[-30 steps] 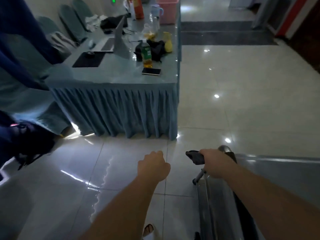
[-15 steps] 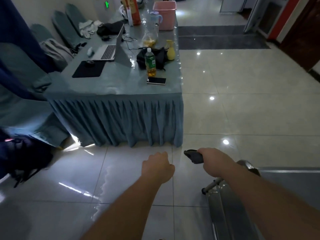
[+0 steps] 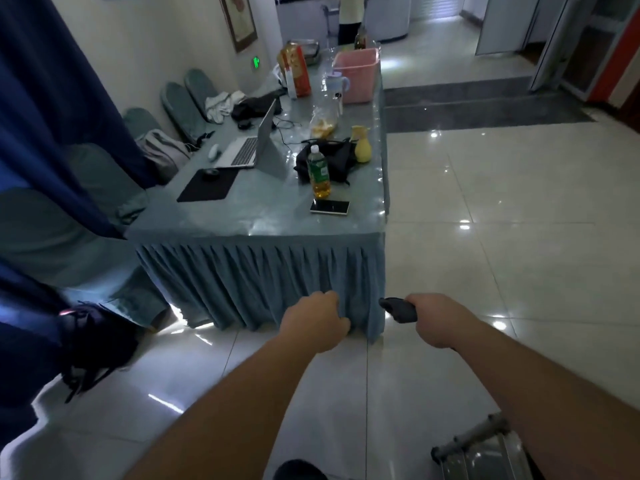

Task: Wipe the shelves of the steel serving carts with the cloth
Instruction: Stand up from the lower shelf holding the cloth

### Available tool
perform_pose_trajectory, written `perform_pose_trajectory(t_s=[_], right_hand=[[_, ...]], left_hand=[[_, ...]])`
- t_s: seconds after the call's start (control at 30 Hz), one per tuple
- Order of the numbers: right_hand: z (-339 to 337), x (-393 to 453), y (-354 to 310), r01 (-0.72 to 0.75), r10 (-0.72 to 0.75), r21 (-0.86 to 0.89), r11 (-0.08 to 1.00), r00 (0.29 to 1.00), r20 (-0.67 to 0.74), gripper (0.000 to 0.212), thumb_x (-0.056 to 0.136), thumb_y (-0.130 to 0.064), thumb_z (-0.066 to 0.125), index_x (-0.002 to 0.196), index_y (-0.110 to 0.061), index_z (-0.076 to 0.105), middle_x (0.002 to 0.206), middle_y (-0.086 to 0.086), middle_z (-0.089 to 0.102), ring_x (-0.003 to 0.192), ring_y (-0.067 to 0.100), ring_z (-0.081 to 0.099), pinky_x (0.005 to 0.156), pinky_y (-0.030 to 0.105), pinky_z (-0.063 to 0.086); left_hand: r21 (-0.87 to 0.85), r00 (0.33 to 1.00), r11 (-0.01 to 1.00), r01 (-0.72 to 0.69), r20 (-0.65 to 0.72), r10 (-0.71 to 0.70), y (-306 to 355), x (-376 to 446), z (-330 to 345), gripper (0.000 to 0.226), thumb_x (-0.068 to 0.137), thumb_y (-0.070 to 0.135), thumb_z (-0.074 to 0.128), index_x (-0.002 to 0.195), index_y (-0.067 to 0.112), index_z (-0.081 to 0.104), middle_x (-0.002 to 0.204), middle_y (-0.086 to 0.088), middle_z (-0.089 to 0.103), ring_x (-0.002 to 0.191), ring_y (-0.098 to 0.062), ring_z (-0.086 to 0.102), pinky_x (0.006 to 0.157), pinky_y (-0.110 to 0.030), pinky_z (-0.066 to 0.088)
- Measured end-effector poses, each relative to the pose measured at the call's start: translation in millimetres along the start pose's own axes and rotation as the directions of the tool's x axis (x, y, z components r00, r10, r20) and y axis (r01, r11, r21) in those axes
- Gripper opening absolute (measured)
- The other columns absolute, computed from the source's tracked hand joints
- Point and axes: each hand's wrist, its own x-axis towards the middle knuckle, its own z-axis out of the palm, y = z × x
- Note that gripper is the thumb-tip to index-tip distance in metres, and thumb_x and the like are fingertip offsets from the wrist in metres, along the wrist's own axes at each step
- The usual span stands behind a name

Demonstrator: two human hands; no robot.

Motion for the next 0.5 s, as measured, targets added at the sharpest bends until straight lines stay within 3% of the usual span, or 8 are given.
perform_pose_trajectory(t_s=[0.2, 0.3, 0.5], right_hand=[[-28, 53, 18, -0.052, 0.053, -0.037, 0.998, 0.998, 0.032, 0.041, 0.092, -0.005, 0.054, 0.130, -0.020, 0.059, 0.118, 0.005, 0.065, 0.106, 0.025, 0.063, 0.079, 0.028, 0.043], [-39, 87, 32, -0.102, 0.102, -0.022, 0.995, 0.995, 0.016, 0.042, 0.090, -0.005, 0.053, 0.128, -0.022, 0.060, 0.110, 0.002, 0.063, 0.100, 0.024, 0.063, 0.079, 0.030, 0.048], [-70, 162, 59, -0.246, 0.245, 0.044, 0.968, 0.969, 0.018, 0.038, 0.090, -0.004, 0.049, 0.123, -0.021, 0.060, 0.101, -0.001, 0.060, 0.097, 0.023, 0.063, 0.074, 0.027, 0.044]], left_hand=[[0.020, 0.997, 0.997, -0.080, -0.005, 0.080, 25, 74, -22, 0.039, 0.099, 0.044, 0.050, 0.131, 0.021, 0.055, 0.126, -0.003, 0.059, 0.106, -0.026, 0.058, 0.091, -0.045, 0.052], [0.042, 0.990, 0.989, -0.139, 0.005, 0.139, 34, 124, -29, 0.044, 0.100, 0.044, 0.050, 0.138, 0.021, 0.053, 0.132, -0.003, 0.058, 0.113, -0.027, 0.058, 0.087, -0.041, 0.047], [0.045, 0.960, 0.961, -0.272, 0.081, 0.268, 50, 242, -52, 0.029, 0.101, 0.040, 0.049, 0.122, 0.021, 0.057, 0.118, -0.002, 0.060, 0.105, -0.026, 0.059, 0.092, -0.046, 0.053]])
